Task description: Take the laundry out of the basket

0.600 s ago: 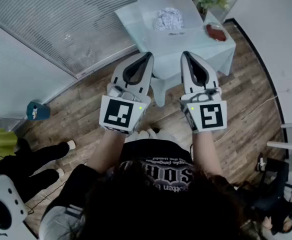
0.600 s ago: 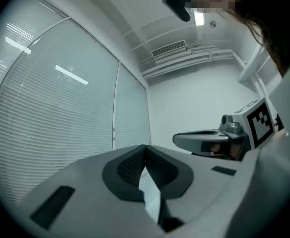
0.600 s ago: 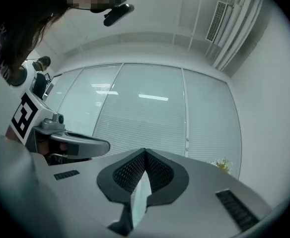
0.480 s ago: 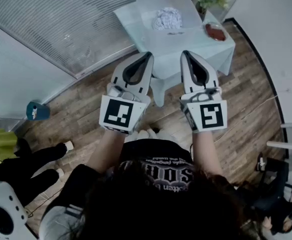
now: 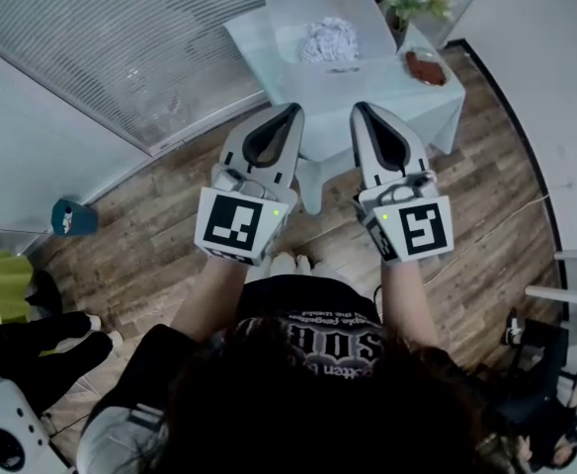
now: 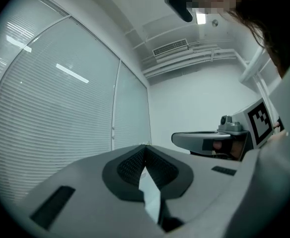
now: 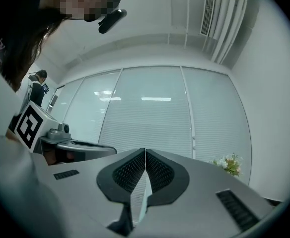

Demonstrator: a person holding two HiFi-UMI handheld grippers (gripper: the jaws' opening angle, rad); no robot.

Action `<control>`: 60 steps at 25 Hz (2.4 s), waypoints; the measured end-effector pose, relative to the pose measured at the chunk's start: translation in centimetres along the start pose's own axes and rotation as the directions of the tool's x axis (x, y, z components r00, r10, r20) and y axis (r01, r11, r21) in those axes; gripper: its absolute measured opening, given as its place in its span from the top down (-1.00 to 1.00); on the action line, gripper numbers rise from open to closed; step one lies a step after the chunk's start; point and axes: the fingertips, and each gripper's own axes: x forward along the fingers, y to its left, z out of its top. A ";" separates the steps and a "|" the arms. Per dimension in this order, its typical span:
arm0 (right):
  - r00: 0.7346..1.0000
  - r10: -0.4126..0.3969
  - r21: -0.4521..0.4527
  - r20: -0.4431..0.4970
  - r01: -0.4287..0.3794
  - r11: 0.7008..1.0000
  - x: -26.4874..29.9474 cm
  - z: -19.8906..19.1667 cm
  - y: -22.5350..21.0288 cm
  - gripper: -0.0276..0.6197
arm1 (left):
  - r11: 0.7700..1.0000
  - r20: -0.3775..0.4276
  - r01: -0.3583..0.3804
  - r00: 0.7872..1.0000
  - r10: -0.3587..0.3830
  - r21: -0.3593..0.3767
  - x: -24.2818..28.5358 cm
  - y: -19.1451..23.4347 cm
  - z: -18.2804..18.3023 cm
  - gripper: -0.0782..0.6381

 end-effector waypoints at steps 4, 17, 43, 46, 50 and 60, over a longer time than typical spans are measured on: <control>1.000 0.019 0.003 0.004 -0.019 1.000 -0.1 0.1 -0.4 0.83 | 1.000 -0.001 -0.010 1.000 0.010 -0.001 0.5 -0.2 -0.1 0.78; 0.999 0.034 0.036 -0.023 -0.034 0.999 -0.3 -1.1 -2.2 0.83 | 0.999 -0.009 -0.035 0.999 0.035 0.004 1.5 -0.5 -0.4 0.78; 0.997 -0.067 0.000 -0.045 0.067 0.998 13.9 -3.4 -7.8 0.82 | 1.000 0.013 0.008 1.000 -0.008 -0.005 10.6 12.3 -1.6 0.78; 0.996 -0.076 -0.007 -0.041 0.076 0.997 15.9 -3.6 -8.8 0.82 | 1.000 0.015 0.018 1.000 -0.017 -0.008 12.1 14.1 -1.9 0.78; 0.994 -0.096 -0.026 -0.044 0.094 0.995 18.6 -3.6 -10.0 0.82 | 0.999 0.017 0.042 0.999 -0.042 -0.009 13.8 15.9 -1.9 0.78; 0.987 -0.139 -0.074 -0.079 0.133 0.988 23.7 -4.6 -13.3 0.82 | 0.997 0.020 0.077 0.997 -0.077 -0.017 16.7 19.2 -2.1 0.78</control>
